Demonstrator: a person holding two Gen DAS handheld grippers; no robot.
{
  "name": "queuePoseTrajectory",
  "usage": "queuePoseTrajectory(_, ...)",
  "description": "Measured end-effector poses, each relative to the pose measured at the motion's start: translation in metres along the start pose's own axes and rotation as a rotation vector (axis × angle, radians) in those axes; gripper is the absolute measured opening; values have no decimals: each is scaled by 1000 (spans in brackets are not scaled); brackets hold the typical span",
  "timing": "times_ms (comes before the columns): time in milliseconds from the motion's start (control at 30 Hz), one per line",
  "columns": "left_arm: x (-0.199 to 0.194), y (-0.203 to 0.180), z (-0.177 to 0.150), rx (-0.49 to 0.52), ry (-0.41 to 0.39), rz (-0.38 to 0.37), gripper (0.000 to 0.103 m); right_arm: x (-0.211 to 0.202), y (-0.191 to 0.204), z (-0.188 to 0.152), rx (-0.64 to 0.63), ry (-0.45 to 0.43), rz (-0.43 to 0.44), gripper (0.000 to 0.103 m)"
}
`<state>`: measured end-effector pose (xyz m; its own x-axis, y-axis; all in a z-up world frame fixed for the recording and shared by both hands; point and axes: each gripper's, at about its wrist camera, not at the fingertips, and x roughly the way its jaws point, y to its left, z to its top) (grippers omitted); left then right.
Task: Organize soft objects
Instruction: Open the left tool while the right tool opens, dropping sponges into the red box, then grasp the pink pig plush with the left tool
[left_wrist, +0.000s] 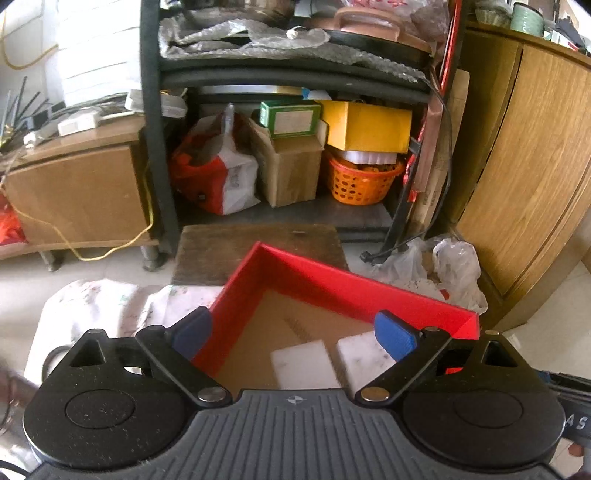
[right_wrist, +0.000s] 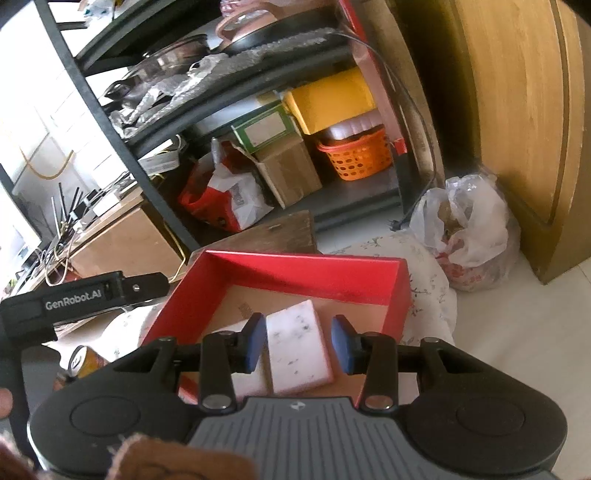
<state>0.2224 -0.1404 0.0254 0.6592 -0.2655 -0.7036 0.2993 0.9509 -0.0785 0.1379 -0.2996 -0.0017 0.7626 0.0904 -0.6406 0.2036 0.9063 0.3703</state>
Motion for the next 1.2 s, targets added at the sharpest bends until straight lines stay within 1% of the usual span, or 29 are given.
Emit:
queuePoseTrajectory(300,-28,2,-28,30,17,20,92,-21,12,-16,-23,-1,45,14)
queuePoseTrajectory(533,-50,-8,-42,87,-20,57,92,-34,16,-23,-27,-11,64,15)
queuePoseTrajectory(767,-63,-8,-53,110,-31,80,92,-43,17,-31,-27,-9,73,15)
queuePoseTrajectory(1000,-74,-1,-70,128,-16,103,93,-51,23,-43,-34,4,98,16)
queuePoseTrajectory(1200,-88,14,-90,137,9,128,96,-53,31,-60,-55,44,122,19)
